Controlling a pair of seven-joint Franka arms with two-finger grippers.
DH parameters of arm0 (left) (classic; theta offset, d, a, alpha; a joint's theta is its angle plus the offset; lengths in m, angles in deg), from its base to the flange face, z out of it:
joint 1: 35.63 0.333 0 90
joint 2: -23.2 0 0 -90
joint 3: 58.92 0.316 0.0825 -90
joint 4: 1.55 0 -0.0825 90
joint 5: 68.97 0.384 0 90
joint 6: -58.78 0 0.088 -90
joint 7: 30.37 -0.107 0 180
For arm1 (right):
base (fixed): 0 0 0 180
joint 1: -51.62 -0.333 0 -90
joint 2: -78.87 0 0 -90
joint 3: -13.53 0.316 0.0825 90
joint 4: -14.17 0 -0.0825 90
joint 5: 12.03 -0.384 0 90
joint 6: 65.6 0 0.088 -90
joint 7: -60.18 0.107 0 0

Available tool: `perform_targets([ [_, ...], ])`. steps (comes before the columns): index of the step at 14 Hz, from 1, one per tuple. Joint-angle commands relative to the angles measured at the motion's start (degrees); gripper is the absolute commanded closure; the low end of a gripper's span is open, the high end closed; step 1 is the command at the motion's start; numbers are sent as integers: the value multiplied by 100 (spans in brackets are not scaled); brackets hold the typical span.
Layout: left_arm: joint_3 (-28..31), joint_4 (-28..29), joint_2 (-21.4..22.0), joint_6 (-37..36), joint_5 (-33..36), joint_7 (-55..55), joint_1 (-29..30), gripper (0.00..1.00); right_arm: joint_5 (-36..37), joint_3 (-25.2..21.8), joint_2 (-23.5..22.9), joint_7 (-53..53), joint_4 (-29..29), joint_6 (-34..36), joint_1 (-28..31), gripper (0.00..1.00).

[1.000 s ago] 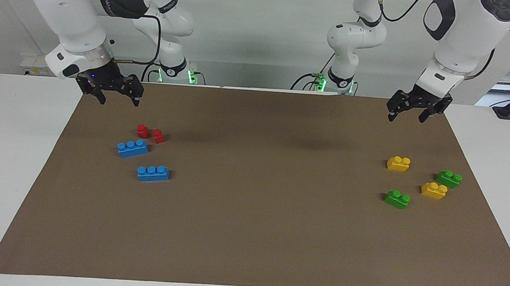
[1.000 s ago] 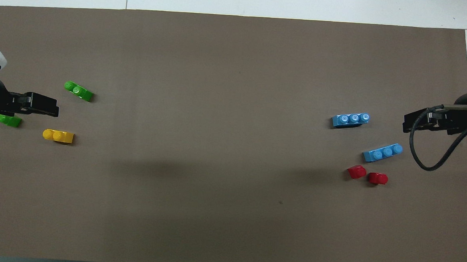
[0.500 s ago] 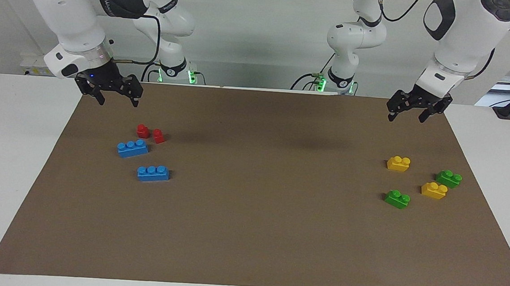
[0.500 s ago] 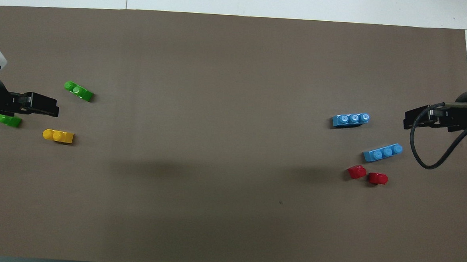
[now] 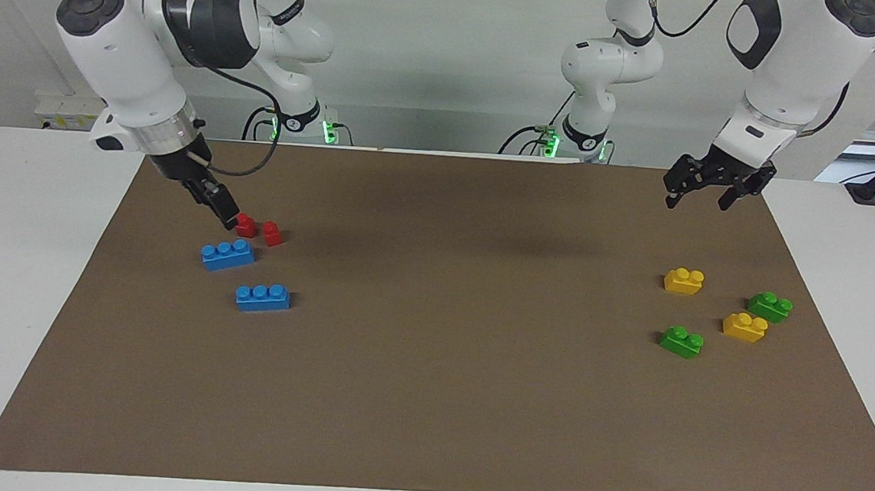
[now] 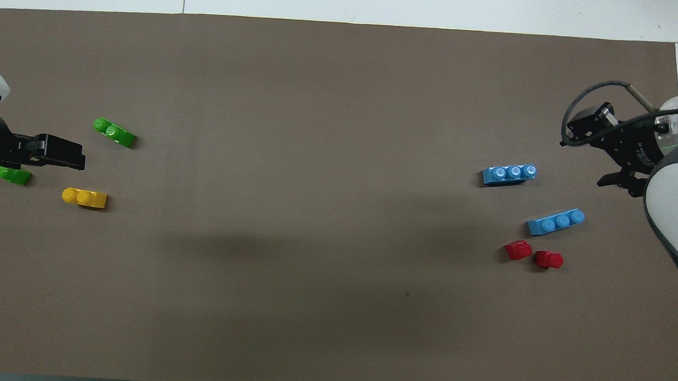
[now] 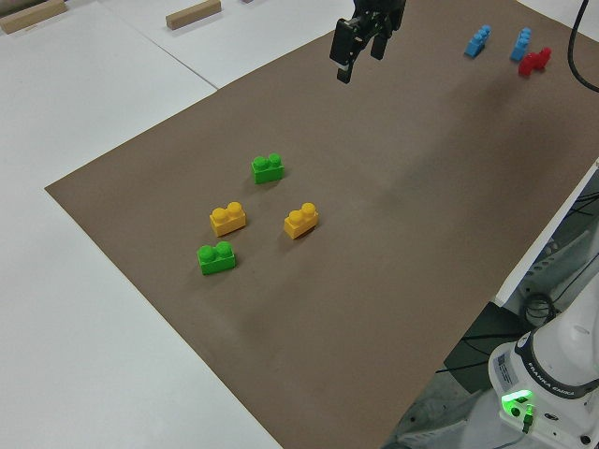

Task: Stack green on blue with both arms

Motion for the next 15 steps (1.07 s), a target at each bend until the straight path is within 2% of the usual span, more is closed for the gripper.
perform_targets([
  [1, 56, 73, 124, -21, -110, 138, 61, 0, -630, 20, -454, 1159, 46, -327, 224, 10],
  [5, 64, 328, 116, 453, -110, 2024, 141, 0, -1308, 20, -973, 1363, -24, -758, 373, 12],
  [8, 64, 556, 2, 1050, -110, 3607, 236, 0, -1676, 11, -1307, 1372, -33, -803, 513, 12],
  [11, 73, 601, -463, 1464, -110, 4594, 334, 0, -1774, 20, -1536, 1346, -129, -916, 593, 12],
  [15, 73, 574, -1201, 2105, -92, 5018, 466, 0, -1862, 20, -1554, 1319, -524, -1206, 690, 12],
])
